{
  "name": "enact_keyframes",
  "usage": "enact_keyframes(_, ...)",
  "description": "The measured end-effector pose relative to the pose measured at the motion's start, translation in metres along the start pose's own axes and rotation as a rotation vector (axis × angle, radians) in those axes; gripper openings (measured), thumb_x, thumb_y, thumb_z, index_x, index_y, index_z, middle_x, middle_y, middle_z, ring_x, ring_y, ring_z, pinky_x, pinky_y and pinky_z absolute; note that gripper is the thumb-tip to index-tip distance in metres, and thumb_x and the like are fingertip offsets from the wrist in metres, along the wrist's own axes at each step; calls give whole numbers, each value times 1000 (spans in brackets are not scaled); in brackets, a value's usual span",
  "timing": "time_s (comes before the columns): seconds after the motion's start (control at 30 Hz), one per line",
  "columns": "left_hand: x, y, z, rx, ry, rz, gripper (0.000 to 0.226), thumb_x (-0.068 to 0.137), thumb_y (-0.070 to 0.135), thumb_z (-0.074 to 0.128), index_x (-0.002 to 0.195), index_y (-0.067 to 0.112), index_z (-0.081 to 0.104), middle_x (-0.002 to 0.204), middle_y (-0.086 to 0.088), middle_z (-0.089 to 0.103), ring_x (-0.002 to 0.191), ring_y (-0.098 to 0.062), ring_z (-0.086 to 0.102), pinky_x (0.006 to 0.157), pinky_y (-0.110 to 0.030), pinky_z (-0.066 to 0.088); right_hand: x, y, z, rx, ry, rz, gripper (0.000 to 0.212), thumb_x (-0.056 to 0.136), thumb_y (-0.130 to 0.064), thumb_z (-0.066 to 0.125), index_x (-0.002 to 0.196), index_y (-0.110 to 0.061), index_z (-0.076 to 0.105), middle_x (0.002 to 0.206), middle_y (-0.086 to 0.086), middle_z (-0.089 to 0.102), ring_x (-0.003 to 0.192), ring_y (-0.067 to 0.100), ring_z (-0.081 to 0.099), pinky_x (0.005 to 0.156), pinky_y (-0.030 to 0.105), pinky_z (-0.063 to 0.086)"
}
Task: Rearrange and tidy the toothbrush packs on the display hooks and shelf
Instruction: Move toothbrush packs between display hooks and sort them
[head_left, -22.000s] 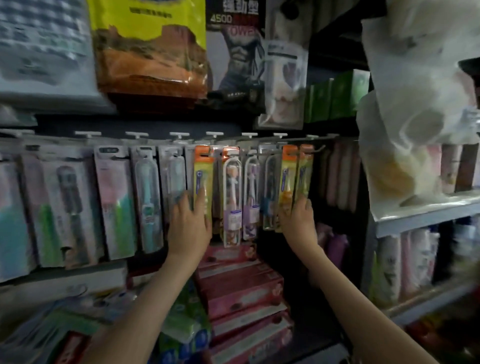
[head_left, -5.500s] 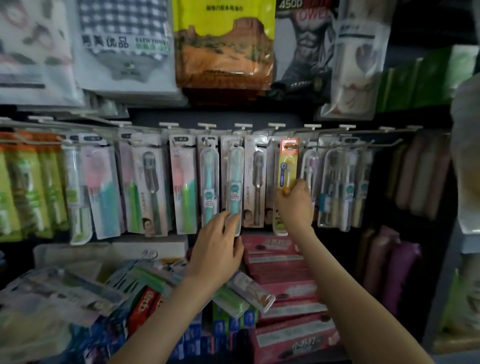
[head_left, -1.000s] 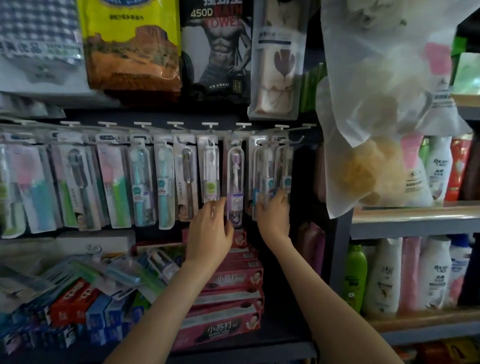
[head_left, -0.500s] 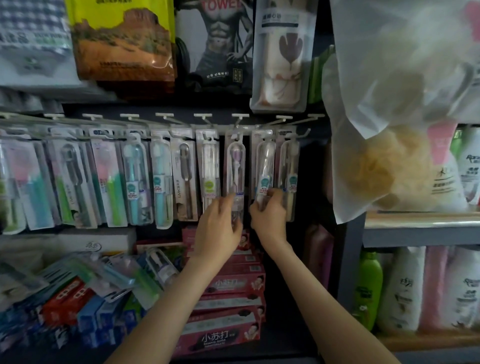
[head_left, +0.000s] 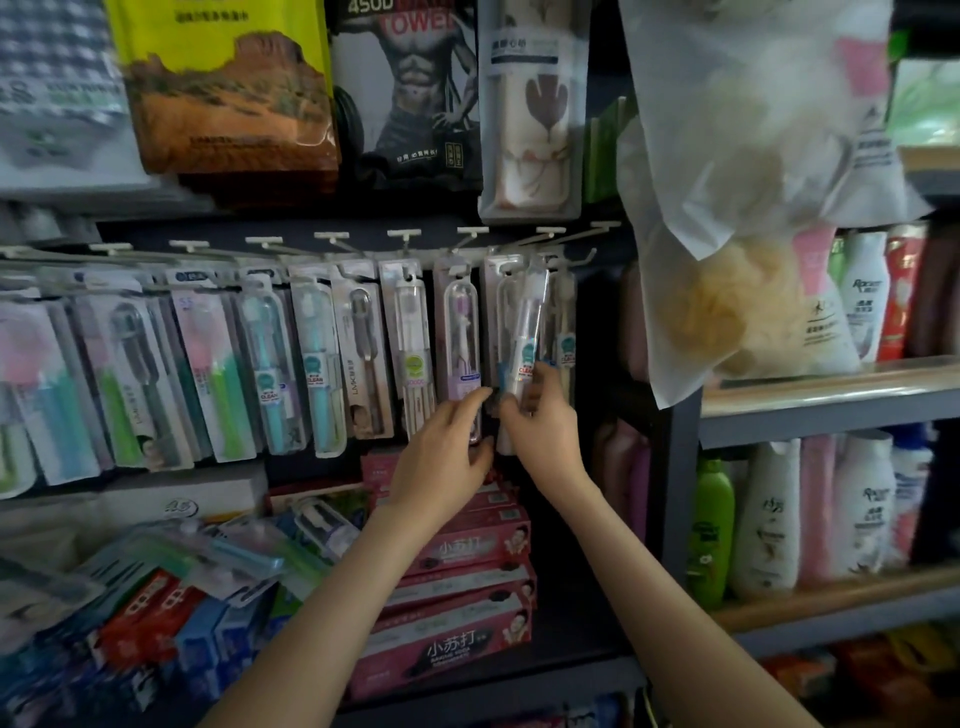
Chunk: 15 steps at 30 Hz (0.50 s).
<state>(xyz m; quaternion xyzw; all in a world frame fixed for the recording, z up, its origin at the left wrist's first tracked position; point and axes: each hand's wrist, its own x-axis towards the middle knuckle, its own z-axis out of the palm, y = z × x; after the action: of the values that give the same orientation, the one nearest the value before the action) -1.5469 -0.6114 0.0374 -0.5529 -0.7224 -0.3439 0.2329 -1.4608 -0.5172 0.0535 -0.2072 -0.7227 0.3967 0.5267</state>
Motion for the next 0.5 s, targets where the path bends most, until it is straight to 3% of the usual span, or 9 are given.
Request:
enact_keyframes(0.17,-3,7,-13,-134,-141,2,58,93,28,55,145,31,28,137,-3,48,114,-21,54,88,-39,50,-10,-19,-9,36,33,32,43,88,-8,55,128,-13,39,87,-4,58,70,0,55,53,6,41)
enact_keyframes(0.27,-4,11,-14,-253,-169,-14,57,93,27,56,143,33,30,129,-1,56,108,-17,58,86,-40,51,-18,-28,-14,9,64,10,42,87,-10,57,125,-15,41,93,2,62,71,1,56,53,5,42)
enact_keyframes(0.33,-7,15,-14,-344,-177,-39,54,93,24,57,141,29,34,119,1,61,102,-14,61,85,-37,52,-24,-31,-16,-48,47,-28,41,87,-12,60,124,-16,43,91,4,63,74,9,60,61,14,48)
enact_keyframes(0.43,-12,19,-15,-420,-198,-106,49,92,22,57,138,20,39,108,2,64,94,-13,63,82,-34,53,-33,-32,-18,-170,-44,-32,40,87,-17,63,123,-16,45,92,2,63,84,16,62,76,29,52)
enact_keyframes(0.5,-18,16,-16,-379,-230,-135,45,93,24,57,135,18,40,108,0,64,94,-17,63,81,-36,53,-39,-32,-17,-240,-127,-17,40,88,-17,61,125,-14,46,92,0,61,87,18,61,75,26,48)
